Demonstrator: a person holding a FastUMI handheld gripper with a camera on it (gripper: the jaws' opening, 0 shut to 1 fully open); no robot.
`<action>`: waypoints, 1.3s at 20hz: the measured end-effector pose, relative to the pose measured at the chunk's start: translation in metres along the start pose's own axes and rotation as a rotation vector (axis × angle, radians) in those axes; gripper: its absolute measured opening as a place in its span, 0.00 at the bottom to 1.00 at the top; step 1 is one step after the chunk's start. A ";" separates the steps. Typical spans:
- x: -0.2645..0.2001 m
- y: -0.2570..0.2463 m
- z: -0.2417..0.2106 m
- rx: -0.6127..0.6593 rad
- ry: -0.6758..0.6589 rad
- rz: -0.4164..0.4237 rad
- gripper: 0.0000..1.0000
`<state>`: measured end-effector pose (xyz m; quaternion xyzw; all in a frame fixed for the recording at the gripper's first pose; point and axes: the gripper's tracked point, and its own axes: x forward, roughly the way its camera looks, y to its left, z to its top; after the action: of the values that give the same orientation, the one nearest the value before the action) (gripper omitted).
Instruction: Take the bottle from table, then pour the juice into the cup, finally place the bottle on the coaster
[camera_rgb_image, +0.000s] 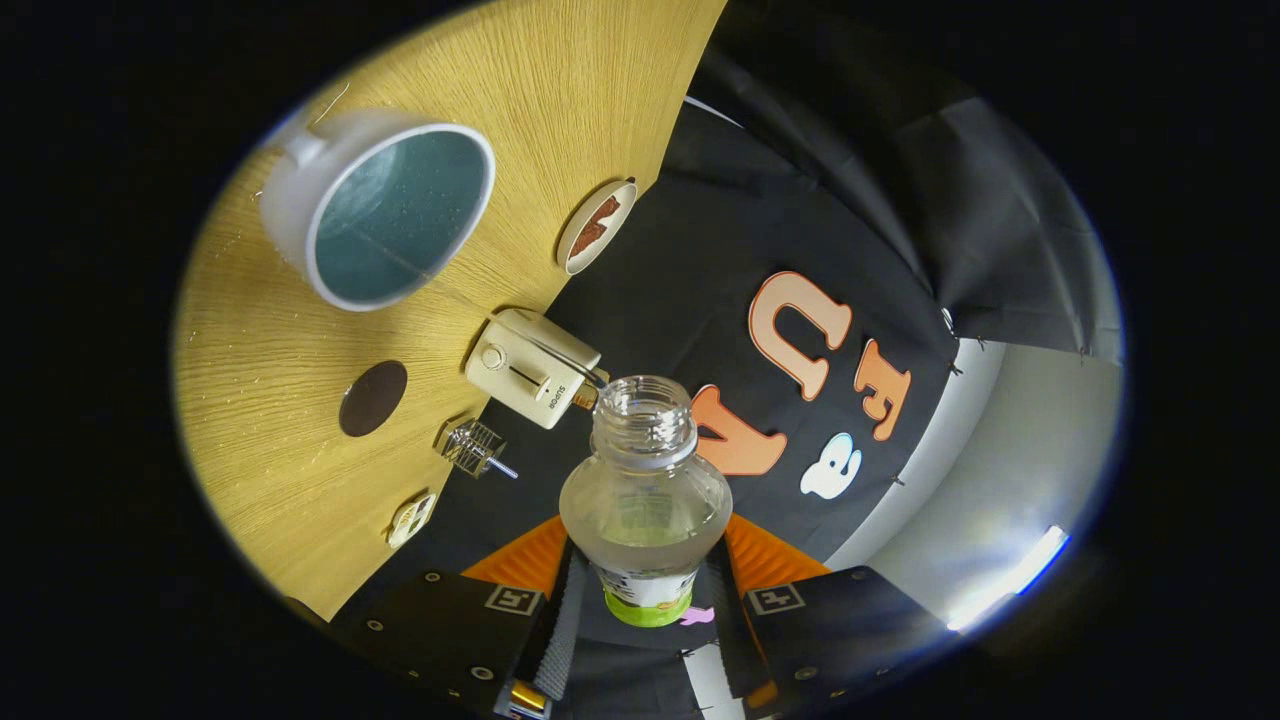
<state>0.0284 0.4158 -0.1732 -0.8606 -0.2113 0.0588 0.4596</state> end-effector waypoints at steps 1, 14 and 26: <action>0.001 0.000 0.000 0.000 -0.001 0.000 0.60; -0.001 0.000 0.000 -0.028 -0.012 -0.011 0.60; -0.007 0.033 0.002 0.291 0.040 0.100 0.60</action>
<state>0.0316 0.3981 -0.2024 -0.7955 -0.1482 0.0943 0.5800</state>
